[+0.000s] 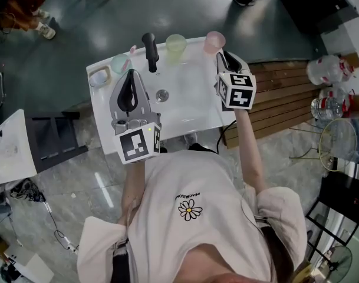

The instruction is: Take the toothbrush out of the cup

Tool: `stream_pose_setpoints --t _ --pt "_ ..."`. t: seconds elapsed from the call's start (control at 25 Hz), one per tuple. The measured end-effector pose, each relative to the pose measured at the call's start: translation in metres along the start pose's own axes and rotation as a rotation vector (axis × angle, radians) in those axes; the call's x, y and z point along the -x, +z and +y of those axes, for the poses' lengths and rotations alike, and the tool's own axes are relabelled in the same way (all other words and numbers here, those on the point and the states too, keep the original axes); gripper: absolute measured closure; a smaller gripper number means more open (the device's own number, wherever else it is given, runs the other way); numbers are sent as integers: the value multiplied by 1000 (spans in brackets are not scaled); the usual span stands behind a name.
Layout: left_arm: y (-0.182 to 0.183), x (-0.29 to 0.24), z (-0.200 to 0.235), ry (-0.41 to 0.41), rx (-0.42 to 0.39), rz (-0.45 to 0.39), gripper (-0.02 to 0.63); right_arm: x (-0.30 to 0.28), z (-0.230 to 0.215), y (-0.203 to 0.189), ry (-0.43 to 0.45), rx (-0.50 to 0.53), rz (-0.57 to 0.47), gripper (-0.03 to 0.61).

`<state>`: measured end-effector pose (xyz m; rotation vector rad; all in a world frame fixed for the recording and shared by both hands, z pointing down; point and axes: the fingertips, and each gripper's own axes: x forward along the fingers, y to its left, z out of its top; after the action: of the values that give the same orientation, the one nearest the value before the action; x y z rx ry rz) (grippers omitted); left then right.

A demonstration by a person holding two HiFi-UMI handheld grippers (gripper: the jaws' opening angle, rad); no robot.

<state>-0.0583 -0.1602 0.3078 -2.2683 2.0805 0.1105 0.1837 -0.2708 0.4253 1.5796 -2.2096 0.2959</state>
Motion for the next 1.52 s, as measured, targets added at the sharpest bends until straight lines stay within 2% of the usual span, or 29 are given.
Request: stream_pose_setpoints --t 0.12,0.28,0.48,0.72,0.84,0.92,1.0,1.08,1.16,1.36,1.44,1.52 --pt "11 3 -2 -4 -5 -28 606 37 32 51 45 -11 -218 580" --pt "23 8 -2 -1 -10 -57 606 78 73 89 138 -52 -408 581" --pt "34 15 2 9 -15 -80 606 103 106 107 212 -49 -490 581" --pt "40 23 15 44 -17 -90 606 106 132 115 288 -59 -501 581" --pt "40 28 24 67 -14 -87 606 98 154 112 365 -112 -459 580" --pt "37 32 33 83 -11 -82 606 83 174 104 439 -171 -394 572" --pt "33 35 44 103 -6 -74 606 63 198 93 514 -238 -309 493" --pt "29 39 58 124 1 -63 606 38 221 81 544 -290 -229 480" --pt "24 44 71 141 7 -49 606 11 242 69 535 -303 -160 479" --pt "4 63 117 205 26 8 606 -54 296 30 487 -261 14 474" --pt "-5 69 138 231 29 32 606 -79 303 12 441 -247 86 471" --pt "-12 74 157 250 27 45 606 -98 298 3 366 -245 114 468"
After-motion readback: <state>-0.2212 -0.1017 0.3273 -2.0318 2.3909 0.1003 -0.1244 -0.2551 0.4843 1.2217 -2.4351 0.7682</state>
